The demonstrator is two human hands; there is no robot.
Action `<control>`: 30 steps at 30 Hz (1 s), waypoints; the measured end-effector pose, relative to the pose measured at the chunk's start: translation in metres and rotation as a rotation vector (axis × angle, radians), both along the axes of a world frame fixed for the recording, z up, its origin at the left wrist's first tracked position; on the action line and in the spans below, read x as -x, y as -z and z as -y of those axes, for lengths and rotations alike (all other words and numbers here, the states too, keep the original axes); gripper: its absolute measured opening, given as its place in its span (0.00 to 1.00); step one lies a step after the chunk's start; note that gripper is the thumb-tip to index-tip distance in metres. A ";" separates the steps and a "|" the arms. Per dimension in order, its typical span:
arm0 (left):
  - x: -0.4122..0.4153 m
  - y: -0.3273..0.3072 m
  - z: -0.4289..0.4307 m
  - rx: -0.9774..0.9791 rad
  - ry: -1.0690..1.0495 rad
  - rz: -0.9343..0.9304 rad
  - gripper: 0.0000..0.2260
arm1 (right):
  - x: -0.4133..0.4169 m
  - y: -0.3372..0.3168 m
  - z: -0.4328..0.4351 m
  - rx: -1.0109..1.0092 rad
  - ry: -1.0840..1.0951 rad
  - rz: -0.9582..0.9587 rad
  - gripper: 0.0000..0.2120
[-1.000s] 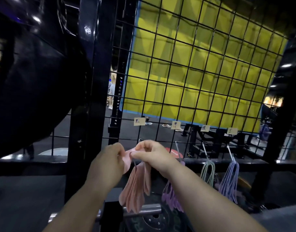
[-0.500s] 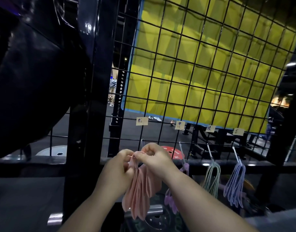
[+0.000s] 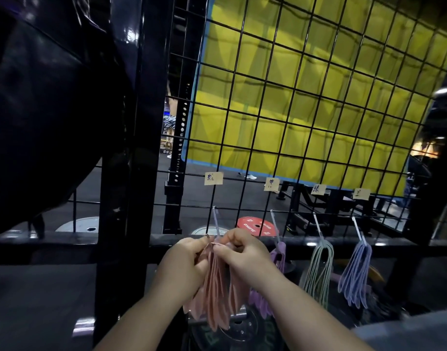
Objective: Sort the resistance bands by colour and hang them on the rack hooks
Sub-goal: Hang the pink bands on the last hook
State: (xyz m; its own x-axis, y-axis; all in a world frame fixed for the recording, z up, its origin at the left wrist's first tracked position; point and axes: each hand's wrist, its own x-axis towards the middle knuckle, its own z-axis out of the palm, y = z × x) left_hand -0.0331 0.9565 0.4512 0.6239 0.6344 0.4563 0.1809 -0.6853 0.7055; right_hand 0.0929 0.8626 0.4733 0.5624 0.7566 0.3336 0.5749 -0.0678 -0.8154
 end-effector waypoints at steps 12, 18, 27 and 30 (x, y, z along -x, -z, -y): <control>0.006 -0.014 0.012 0.011 0.204 0.111 0.20 | 0.002 -0.003 0.018 -0.024 -0.130 -0.167 0.09; 0.009 -0.022 0.018 0.225 0.268 0.196 0.20 | 0.000 0.001 0.017 -0.097 -0.188 -0.294 0.14; 0.009 -0.028 0.020 0.364 0.262 0.274 0.07 | 0.002 -0.005 0.019 -0.161 -0.208 -0.420 0.05; 0.009 -0.026 0.021 0.433 0.274 0.294 0.08 | 0.000 -0.003 0.019 -0.116 -0.198 -0.407 0.08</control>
